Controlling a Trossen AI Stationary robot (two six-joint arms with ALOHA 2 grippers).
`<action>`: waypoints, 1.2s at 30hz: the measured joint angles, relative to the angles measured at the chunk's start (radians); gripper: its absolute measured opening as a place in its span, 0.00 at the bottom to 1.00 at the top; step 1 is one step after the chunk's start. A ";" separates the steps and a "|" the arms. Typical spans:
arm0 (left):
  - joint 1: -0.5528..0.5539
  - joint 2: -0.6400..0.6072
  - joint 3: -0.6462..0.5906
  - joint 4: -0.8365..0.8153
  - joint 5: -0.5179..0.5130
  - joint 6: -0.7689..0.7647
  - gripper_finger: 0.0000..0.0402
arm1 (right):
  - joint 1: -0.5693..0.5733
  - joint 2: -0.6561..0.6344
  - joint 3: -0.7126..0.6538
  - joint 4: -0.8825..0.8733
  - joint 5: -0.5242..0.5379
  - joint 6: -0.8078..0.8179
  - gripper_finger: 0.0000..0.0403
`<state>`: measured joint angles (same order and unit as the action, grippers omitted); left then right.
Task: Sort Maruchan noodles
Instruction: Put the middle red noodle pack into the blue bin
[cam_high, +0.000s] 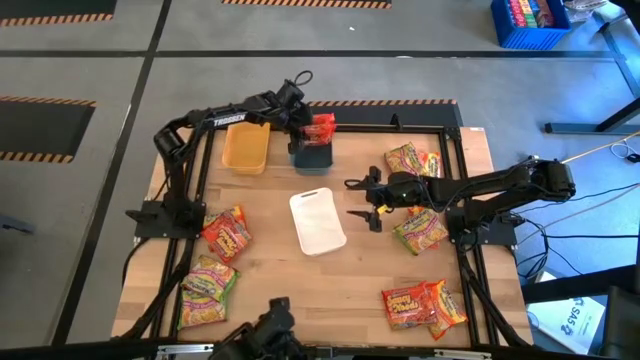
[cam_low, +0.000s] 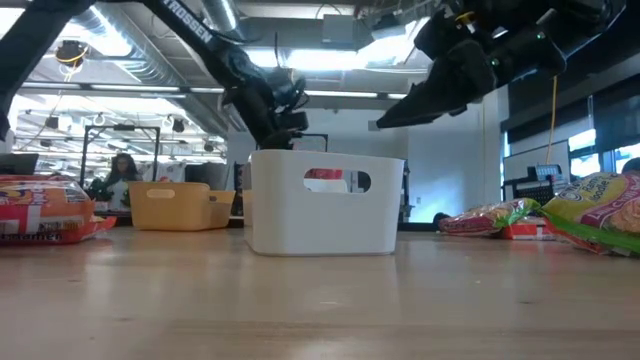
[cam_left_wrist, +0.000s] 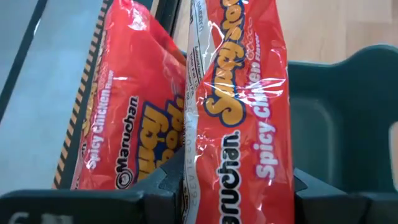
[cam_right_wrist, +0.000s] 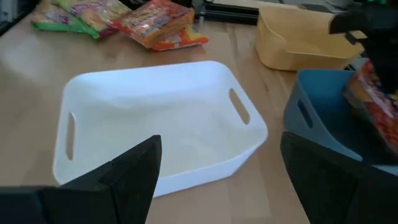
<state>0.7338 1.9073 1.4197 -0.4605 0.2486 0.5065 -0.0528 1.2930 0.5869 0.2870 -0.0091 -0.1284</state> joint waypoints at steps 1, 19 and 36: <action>0.000 0.006 0.000 0.005 0.002 0.002 0.31 | 0.000 0.000 0.000 0.002 -0.002 0.000 0.78; -0.005 0.099 0.001 0.042 -0.105 0.018 0.40 | 0.000 0.000 0.000 0.000 -0.010 0.001 0.78; -0.078 -0.035 -0.001 0.002 -0.292 0.020 0.52 | 0.000 0.001 0.000 0.002 -0.010 0.019 0.78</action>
<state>0.6559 1.8728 1.4185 -0.4583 -0.0431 0.5262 -0.0528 1.2938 0.5869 0.2886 -0.0189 -0.1093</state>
